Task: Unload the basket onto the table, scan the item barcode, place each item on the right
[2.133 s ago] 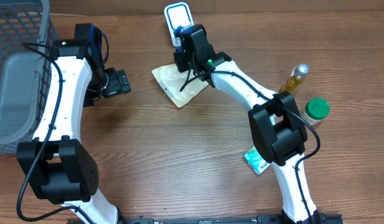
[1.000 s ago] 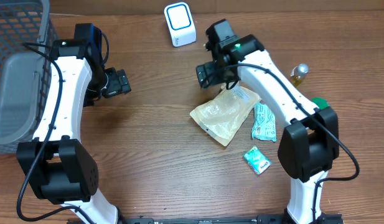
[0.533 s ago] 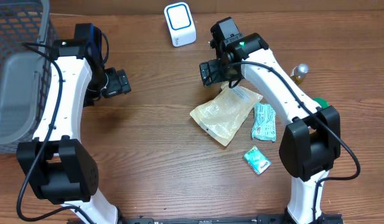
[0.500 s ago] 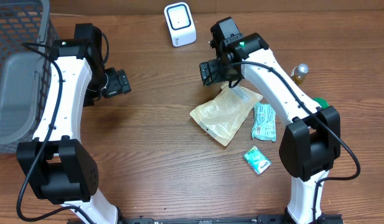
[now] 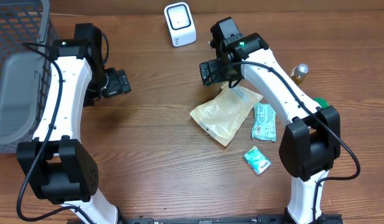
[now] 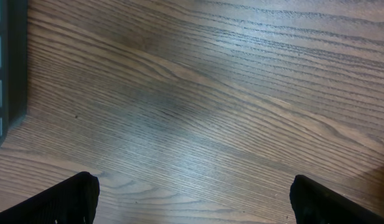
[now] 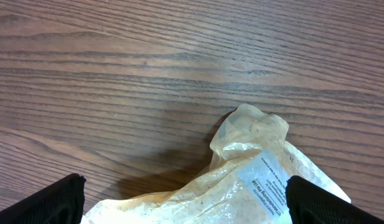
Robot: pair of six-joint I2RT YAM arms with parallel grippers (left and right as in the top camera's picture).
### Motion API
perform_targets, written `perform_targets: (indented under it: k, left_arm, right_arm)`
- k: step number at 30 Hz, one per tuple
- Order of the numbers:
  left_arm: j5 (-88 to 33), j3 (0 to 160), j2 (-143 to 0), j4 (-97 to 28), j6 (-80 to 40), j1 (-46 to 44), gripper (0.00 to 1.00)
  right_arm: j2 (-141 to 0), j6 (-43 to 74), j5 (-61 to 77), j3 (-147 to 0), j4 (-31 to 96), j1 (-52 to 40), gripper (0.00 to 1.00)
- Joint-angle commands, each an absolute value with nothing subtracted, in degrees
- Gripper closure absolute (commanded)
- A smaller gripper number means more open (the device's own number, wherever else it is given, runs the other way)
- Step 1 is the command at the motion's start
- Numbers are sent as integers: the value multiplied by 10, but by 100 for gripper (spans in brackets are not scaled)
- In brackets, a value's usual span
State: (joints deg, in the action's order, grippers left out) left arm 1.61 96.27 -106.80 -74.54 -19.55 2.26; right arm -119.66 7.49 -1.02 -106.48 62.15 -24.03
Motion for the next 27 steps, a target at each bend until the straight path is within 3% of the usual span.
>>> perform_targets:
  k: [1,27]
  left_arm:
    - [20,973,-1071,-743,-193,22,0]
    - [19,972,-1063,-743,-193,22,0]
  right_arm:
    - [-1192,77,-14,-1066,618,-241,0]
    - [-1192,77,-14,-1066,618,-241,0]
